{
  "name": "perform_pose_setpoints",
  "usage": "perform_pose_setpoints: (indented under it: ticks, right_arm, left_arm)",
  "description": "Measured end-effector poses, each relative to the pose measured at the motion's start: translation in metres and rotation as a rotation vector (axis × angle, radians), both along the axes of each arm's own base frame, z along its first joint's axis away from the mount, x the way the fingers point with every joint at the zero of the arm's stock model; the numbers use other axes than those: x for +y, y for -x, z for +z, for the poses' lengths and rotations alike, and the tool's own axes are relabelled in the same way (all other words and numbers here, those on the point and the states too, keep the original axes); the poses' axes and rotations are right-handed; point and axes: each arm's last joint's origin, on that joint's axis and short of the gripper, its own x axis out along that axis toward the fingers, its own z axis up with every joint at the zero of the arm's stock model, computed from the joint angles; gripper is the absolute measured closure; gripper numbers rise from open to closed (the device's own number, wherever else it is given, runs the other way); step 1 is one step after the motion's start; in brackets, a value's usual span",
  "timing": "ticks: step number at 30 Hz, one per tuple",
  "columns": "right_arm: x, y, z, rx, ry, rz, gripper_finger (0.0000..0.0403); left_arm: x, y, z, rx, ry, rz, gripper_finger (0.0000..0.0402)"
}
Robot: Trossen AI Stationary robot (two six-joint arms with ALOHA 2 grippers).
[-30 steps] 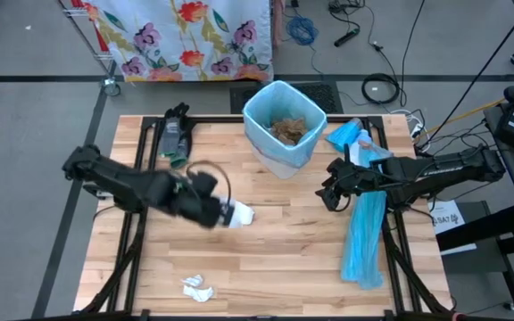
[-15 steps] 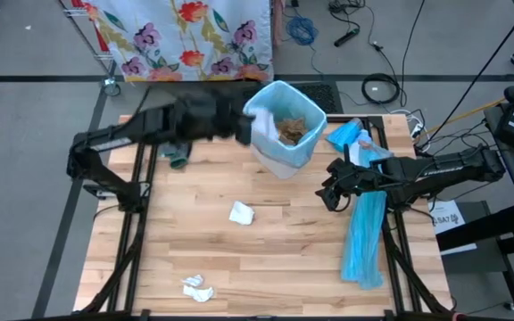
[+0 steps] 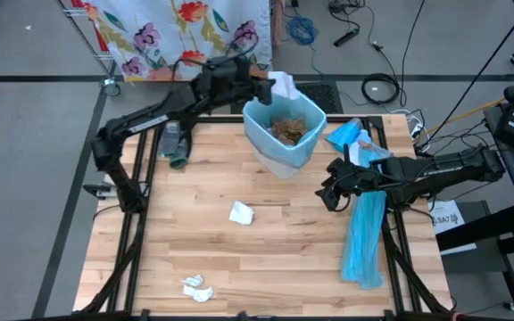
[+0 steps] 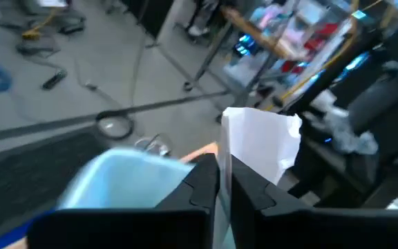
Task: Place trash/remove bag and relplace
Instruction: Put the white paper into the trash bin
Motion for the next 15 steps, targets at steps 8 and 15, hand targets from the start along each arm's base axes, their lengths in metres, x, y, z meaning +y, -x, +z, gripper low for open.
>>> perform_pose_setpoints:
  ticks: [8,15]
  right_arm:
    - [0.000,0.000,0.000,0.000,0.000,0.000,0.0200]
    - [0.000,0.000,0.000,0.000,0.000,0.000,0.0200]
  left_arm:
    - [0.020,-0.023,-0.022,-0.020,-0.011,-0.124,0.0303]
    - [0.025,-0.022,-0.024,-0.022,-0.001,-0.127,0.0245]
